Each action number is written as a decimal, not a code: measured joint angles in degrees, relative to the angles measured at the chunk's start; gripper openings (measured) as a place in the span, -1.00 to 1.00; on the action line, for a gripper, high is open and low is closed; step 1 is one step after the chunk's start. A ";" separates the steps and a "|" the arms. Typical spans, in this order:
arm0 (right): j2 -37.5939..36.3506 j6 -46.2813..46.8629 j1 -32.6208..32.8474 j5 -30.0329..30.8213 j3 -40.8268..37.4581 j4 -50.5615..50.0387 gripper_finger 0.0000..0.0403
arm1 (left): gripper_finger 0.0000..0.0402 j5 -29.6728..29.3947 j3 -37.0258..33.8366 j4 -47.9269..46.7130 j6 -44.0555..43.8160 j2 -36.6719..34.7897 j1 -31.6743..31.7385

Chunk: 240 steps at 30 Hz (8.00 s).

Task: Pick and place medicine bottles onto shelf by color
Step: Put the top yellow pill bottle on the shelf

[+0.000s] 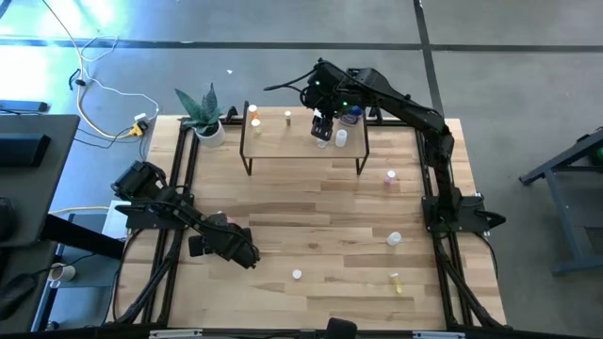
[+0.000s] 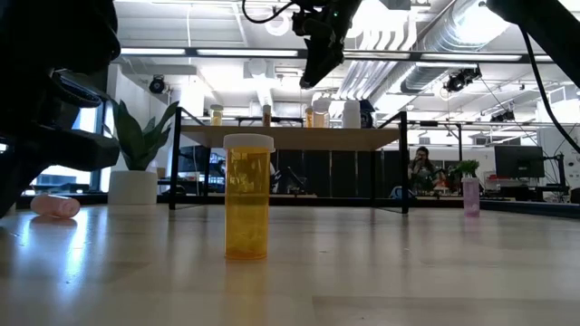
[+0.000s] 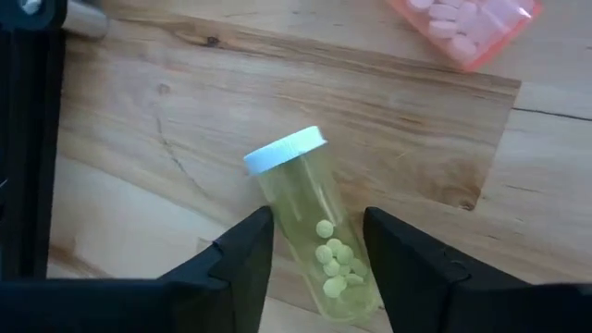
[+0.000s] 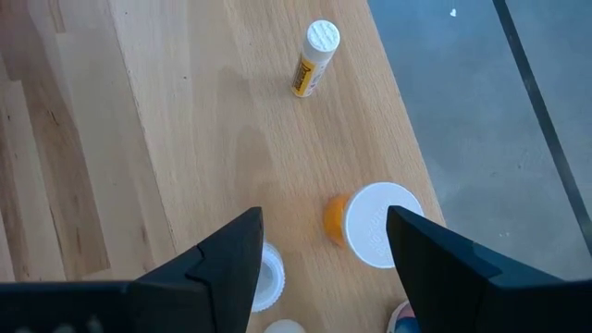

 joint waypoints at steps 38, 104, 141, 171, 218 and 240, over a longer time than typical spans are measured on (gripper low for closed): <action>0.02 4.12 4.12 -7.86 0.00 -2.91 0.09 | -0.55 -6.59 3.19 5.18 36.99 -4.21 -2.37; -1.29 20.52 17.17 -19.40 0.04 21.30 0.09 | -0.55 -31.71 3.23 39.23 114.07 -37.11 17.86; -2.54 11.04 12.30 -22.84 0.09 22.00 -0.13 | -0.55 -32.43 3.23 54.03 122.96 -37.09 26.93; -2.49 10.53 12.98 -22.75 0.07 21.09 -0.30 | -0.55 -33.70 3.23 53.94 123.87 -37.09 26.93; -2.45 10.56 12.95 -22.77 0.07 20.97 -0.51 | -0.29 -33.68 3.23 53.68 123.85 -37.07 26.92; -2.45 7.99 0.82 -22.73 0.04 20.96 -0.51 | 0.20 -42.47 3.23 53.59 121.86 -37.07 30.38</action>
